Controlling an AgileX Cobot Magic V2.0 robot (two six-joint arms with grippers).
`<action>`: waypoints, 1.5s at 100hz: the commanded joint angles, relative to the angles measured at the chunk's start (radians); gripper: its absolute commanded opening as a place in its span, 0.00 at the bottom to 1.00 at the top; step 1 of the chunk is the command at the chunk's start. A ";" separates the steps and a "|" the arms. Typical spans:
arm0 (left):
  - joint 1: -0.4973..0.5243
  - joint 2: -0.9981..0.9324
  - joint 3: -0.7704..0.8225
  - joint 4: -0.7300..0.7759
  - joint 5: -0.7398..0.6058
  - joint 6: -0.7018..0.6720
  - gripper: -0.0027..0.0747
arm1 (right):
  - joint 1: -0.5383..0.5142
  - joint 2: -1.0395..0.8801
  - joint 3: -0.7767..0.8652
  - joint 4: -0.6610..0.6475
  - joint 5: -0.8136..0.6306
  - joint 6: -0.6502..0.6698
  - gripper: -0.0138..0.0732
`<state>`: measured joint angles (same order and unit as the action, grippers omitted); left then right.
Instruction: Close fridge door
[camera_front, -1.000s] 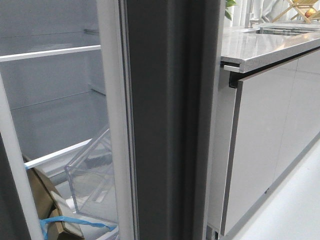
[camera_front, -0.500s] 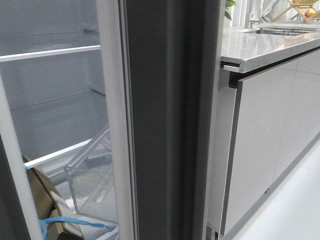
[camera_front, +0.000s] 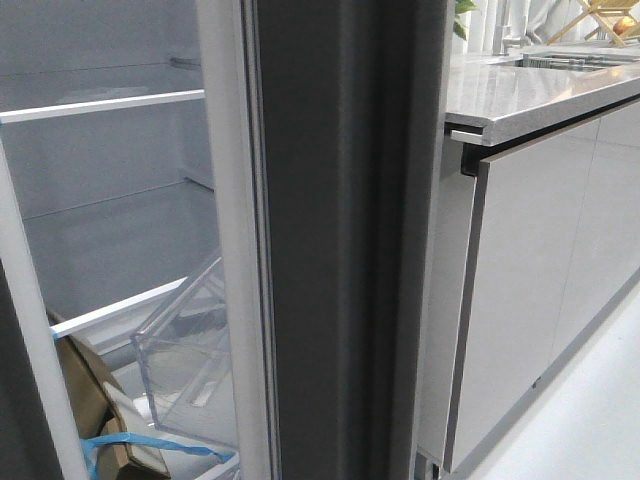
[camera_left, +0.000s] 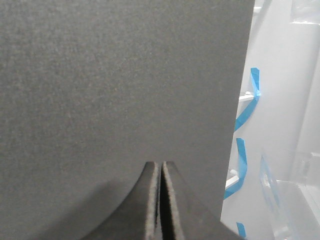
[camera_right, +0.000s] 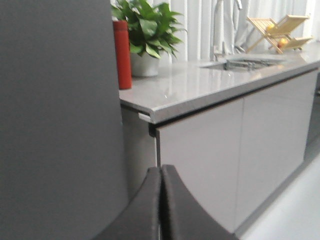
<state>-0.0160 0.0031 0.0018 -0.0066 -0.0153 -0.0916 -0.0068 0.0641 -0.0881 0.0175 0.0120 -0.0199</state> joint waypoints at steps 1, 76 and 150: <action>-0.008 0.019 0.028 -0.002 -0.077 -0.004 0.01 | 0.027 0.087 -0.113 0.000 -0.092 -0.001 0.07; -0.008 0.019 0.028 -0.002 -0.077 -0.004 0.01 | 0.428 0.796 -0.888 0.004 0.030 -0.001 0.07; -0.008 0.019 0.028 -0.002 -0.077 -0.004 0.01 | 0.623 1.005 -1.018 0.008 -0.117 -0.001 0.07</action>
<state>-0.0160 0.0031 0.0018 -0.0066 -0.0153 -0.0916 0.5985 1.0591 -1.0682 0.0249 0.0222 -0.0199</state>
